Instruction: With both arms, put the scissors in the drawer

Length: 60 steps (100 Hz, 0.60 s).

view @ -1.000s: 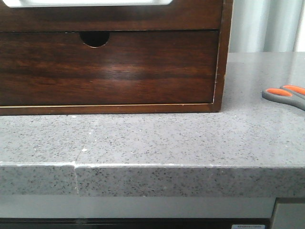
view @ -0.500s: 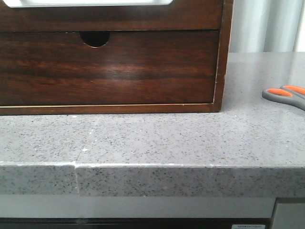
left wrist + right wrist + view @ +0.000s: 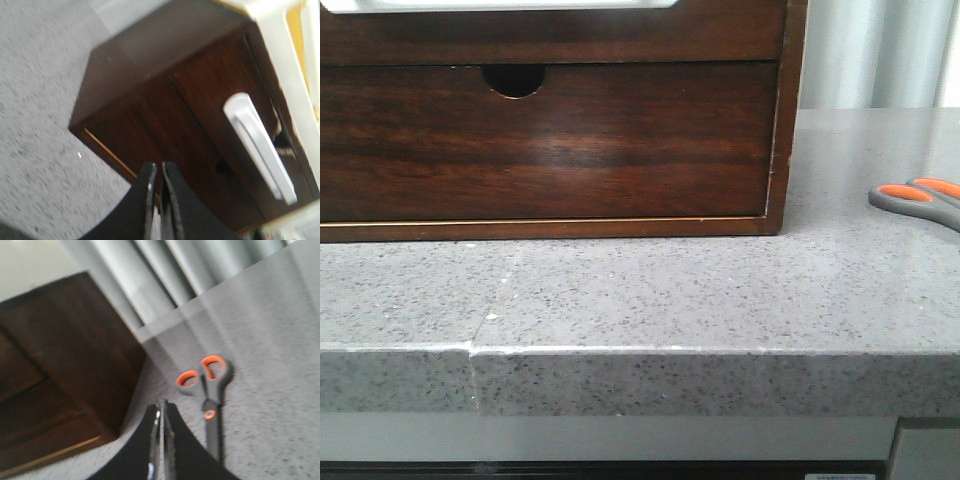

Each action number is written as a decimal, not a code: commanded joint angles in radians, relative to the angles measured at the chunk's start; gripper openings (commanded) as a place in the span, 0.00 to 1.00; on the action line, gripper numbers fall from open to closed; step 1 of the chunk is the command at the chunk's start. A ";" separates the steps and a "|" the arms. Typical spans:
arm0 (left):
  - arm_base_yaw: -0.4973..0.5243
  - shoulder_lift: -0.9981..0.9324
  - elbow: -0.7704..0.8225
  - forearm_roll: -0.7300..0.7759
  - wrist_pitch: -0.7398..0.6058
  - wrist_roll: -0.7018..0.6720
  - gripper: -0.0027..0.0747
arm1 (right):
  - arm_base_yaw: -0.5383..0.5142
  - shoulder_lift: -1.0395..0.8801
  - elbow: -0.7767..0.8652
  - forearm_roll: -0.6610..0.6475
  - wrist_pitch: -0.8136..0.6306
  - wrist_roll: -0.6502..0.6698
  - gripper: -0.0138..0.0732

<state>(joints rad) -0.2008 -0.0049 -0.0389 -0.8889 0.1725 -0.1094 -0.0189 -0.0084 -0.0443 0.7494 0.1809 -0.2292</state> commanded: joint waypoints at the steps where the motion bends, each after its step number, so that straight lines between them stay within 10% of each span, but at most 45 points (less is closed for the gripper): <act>1: -0.009 0.035 -0.096 0.046 0.015 0.021 0.01 | -0.006 -0.005 -0.098 -0.031 0.041 -0.072 0.11; 29: -0.009 0.382 -0.380 0.105 0.180 0.128 0.04 | -0.006 0.142 -0.301 -0.156 0.199 -0.088 0.12; 51: -0.023 0.677 -0.545 -0.179 0.368 0.270 0.54 | -0.006 0.248 -0.357 -0.148 0.214 -0.070 0.40; 60: -0.040 0.766 -0.574 -0.392 0.368 0.313 0.59 | -0.006 0.290 -0.368 -0.136 0.228 -0.014 0.53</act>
<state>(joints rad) -0.2218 0.6803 -0.5542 -1.0493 0.5533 0.1444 -0.0189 0.2318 -0.3687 0.5943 0.4579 -0.2802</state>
